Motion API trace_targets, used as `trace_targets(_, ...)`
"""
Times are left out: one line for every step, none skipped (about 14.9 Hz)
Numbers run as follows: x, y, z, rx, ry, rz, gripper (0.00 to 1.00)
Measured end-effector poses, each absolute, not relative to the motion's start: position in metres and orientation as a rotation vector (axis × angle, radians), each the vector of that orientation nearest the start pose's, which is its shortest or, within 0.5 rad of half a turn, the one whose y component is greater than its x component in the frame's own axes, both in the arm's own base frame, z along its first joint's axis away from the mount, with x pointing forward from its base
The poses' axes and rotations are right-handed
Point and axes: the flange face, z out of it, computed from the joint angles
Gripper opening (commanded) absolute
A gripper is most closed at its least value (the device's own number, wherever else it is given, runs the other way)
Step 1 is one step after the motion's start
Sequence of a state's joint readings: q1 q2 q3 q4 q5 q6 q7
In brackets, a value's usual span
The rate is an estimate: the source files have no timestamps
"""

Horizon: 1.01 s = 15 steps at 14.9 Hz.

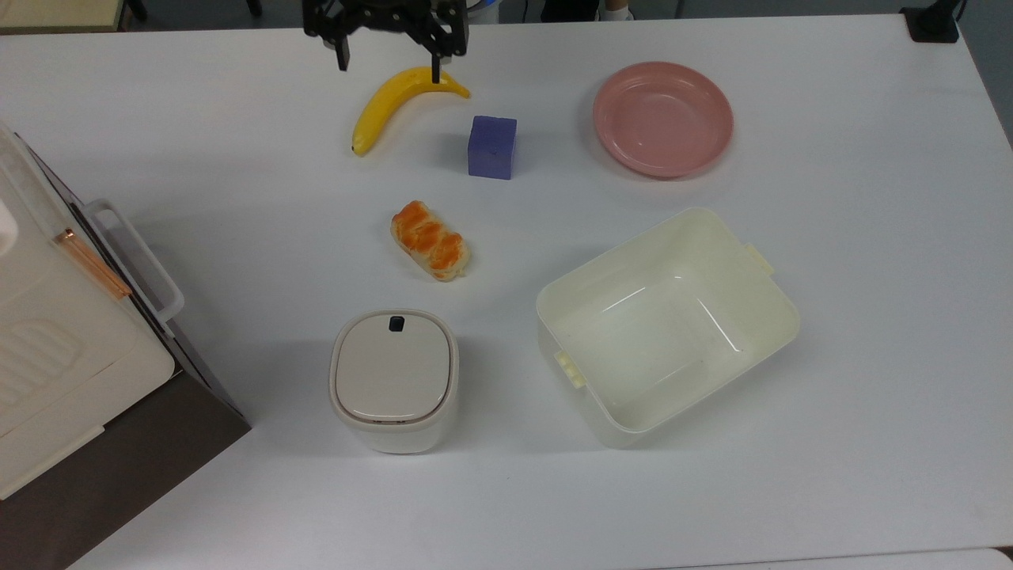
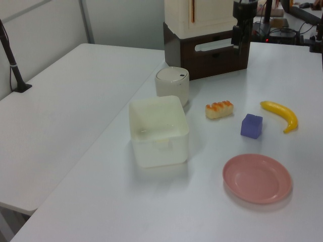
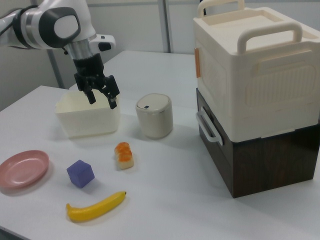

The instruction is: Put the cube on the table

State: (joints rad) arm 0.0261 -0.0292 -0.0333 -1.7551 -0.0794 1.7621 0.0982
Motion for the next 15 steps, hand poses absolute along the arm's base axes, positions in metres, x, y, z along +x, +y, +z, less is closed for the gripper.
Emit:
trace_targets(0.555,-0.013,0.573,-3.212,0.152,-0.07,1.0)
trace_targets(0.554,-0.015,0.575,-3.212,0.157,-0.068,1.0)
trace_targets(0.551,-0.018,0.577,-3.213,0.155,-0.055,1.0)
trace_targets(0.549,-0.02,0.578,-3.214,0.153,-0.041,1.0)
trace_targets(0.547,-0.021,0.58,-3.214,0.155,-0.028,1.0)
trace_targets(0.546,-0.022,0.582,-3.214,0.158,-0.016,1.0)
trace_targets(0.545,-0.024,0.584,-3.214,0.163,-0.011,1.0)
trace_targets(0.544,-0.026,0.585,-3.213,0.17,-0.01,1.0)
trace_targets(0.544,-0.027,0.585,-3.21,0.175,-0.008,1.0)
trace_targets(0.544,-0.028,0.585,-3.208,0.179,-0.008,1.0)
trace_targets(0.544,-0.029,0.585,-3.205,0.183,-0.008,1.0)
trace_targets(0.544,-0.03,0.585,-3.202,0.186,-0.008,1.0)
trace_targets(0.544,-0.03,0.585,-3.197,0.188,-0.008,1.0)
trace_targets(0.544,-0.03,0.587,-3.192,0.19,-0.013,1.0)
trace_targets(0.545,-0.032,0.592,-3.186,0.197,-0.028,1.0)
